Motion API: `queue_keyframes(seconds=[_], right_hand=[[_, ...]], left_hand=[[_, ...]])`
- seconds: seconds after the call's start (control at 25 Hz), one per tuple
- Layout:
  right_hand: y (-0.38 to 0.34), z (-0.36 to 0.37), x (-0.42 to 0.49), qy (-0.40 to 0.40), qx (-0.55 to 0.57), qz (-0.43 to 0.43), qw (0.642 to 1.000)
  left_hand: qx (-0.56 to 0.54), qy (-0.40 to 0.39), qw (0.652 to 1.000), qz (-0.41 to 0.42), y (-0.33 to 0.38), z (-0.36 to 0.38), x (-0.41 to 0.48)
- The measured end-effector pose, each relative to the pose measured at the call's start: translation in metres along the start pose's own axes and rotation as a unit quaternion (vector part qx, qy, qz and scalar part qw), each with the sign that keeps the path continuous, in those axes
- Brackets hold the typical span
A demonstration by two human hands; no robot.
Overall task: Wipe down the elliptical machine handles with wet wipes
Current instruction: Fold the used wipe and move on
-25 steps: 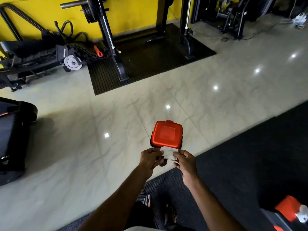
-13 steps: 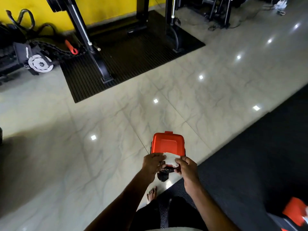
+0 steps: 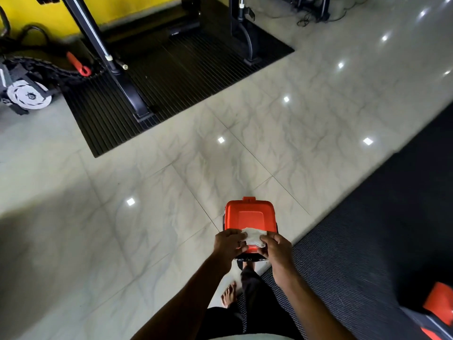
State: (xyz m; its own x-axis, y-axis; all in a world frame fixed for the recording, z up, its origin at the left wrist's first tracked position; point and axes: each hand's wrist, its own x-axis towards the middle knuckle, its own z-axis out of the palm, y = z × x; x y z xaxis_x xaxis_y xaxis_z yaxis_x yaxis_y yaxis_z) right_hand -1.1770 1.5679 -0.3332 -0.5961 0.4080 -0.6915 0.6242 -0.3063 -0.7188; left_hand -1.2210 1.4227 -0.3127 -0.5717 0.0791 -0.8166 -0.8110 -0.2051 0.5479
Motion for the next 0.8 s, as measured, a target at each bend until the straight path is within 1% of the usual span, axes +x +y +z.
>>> queue_keyframes(seconds=[0.12,0.36,0.48,0.68,0.8], right_hand=[[-0.002,0.007,0.013,0.008,0.007,0.011,1.000],[0.018,0.010,0.049,0.021,-0.008,0.047,0.999],[0.028,0.013,0.069,0.020,-0.020,0.054,0.998],[0.055,0.018,0.127,0.034,-0.042,0.051,0.997],[0.073,0.019,0.172,0.057,-0.050,0.067,0.995]], left_hand=[[-0.012,0.009,1.000,-0.012,0.000,0.007,0.016],[-0.032,0.034,0.998,-0.037,-0.017,0.014,0.051],[-0.023,0.054,0.997,-0.053,-0.022,0.016,0.072],[0.002,0.091,0.994,-0.065,-0.035,0.028,0.132],[0.022,0.104,0.992,-0.075,-0.047,0.034,0.180]])
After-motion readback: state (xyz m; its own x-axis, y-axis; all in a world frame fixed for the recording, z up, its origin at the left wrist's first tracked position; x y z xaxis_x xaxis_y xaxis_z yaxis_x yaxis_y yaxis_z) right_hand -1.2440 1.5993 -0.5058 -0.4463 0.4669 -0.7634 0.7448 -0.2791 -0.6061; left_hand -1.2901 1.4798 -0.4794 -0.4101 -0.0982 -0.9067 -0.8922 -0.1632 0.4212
